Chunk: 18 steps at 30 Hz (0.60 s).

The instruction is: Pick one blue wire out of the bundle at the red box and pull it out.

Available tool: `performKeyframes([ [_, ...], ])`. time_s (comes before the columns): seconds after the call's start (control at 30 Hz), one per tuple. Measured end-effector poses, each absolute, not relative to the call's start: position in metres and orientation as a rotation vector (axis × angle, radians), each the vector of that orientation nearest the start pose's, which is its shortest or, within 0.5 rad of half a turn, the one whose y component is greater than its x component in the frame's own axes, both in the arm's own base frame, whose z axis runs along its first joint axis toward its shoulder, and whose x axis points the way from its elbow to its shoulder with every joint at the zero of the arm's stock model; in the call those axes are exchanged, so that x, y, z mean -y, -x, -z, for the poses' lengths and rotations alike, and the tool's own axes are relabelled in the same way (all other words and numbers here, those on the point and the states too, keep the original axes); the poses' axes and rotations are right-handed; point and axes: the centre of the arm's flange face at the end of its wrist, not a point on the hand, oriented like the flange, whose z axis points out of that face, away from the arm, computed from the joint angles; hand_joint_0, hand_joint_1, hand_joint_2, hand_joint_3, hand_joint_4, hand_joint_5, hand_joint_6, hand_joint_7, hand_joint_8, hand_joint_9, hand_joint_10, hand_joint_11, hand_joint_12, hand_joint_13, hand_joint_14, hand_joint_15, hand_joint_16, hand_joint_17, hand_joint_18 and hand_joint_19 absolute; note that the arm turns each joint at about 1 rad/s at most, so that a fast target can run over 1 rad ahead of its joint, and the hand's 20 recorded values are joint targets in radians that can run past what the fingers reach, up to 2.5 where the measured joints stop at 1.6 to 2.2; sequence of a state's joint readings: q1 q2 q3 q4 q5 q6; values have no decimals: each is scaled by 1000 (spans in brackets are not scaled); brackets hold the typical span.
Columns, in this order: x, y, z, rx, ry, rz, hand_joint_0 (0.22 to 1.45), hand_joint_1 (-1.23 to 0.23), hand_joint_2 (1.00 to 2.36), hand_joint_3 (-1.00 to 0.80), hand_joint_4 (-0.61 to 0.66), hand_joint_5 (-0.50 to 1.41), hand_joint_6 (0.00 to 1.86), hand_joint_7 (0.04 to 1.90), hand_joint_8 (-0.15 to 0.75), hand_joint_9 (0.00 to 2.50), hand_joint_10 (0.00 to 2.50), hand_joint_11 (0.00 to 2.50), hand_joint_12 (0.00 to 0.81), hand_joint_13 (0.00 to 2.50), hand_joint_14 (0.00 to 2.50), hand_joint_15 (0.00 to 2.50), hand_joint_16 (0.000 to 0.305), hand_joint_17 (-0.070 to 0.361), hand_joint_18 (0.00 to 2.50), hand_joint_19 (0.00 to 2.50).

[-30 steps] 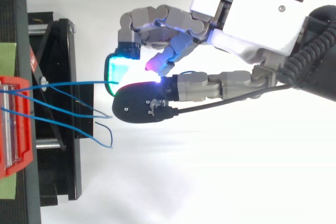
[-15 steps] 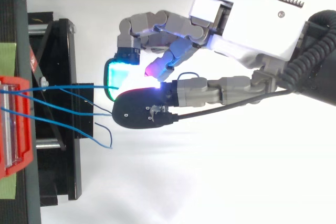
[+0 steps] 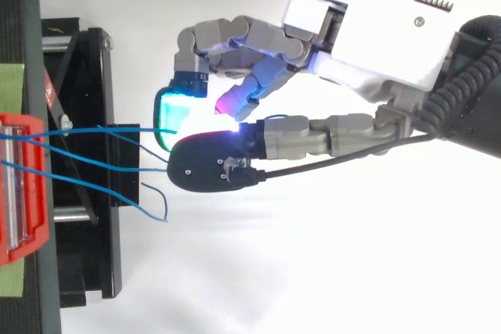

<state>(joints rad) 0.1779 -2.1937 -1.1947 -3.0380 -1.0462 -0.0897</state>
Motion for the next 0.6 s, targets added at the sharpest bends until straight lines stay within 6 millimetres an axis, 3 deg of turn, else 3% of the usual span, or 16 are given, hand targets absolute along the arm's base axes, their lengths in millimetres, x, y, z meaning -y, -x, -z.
performKeyframes([
  [0.6,57,-721,-301,-1120,-1355,-784,584,-746,1018,-90,-35,-49,658,1303,243,872,18,523,368,377,5,143,59,132,235,277],
])
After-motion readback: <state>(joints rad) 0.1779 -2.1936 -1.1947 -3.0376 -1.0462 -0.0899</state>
